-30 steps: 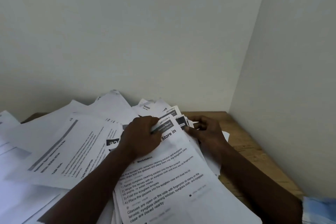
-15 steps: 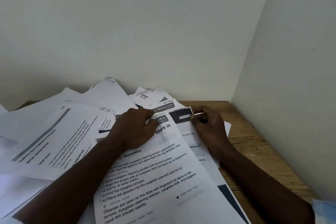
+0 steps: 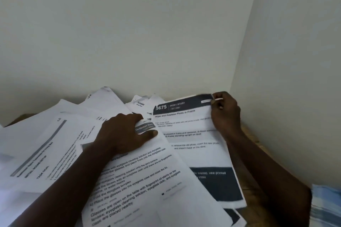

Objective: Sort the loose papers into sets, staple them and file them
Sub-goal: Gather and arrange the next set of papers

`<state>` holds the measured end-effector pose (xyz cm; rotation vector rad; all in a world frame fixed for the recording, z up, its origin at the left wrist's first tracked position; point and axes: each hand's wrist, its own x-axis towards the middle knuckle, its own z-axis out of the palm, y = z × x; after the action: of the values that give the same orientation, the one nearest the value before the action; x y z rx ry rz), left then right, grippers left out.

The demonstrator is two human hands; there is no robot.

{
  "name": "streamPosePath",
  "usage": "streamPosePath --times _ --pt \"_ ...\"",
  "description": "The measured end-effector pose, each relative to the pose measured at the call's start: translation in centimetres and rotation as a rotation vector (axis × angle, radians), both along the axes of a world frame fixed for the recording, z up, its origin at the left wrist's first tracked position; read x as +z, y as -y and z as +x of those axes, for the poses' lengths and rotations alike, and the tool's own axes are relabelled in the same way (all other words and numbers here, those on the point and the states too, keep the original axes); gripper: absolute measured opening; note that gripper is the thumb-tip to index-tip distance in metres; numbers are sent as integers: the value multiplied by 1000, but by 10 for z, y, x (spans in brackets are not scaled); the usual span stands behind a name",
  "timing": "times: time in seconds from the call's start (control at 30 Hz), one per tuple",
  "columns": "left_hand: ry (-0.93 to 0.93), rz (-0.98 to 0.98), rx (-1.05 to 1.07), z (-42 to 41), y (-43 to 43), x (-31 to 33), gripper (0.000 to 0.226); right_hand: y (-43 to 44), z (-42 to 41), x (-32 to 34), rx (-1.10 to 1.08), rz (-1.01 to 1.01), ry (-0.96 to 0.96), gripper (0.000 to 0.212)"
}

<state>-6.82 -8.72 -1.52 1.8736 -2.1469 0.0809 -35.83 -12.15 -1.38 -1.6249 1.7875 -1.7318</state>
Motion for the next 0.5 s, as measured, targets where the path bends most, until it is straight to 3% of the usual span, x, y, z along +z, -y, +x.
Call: streamPosePath --times 0.23,0.3,0.4,0.5 --pt "-39 62 4 3 2 -4 73 -4 -23 115 -56 -263 -254 18" --pt "-114 73 9 5 1 -5 71 1 -32 149 39 -218 -303 16" --pt "-186 99 8 7 0 -6 70 7 -46 173 313 -21 -169 12" --pt "-205 107 16 8 1 -7 70 1 -57 172 395 72 -127 20"
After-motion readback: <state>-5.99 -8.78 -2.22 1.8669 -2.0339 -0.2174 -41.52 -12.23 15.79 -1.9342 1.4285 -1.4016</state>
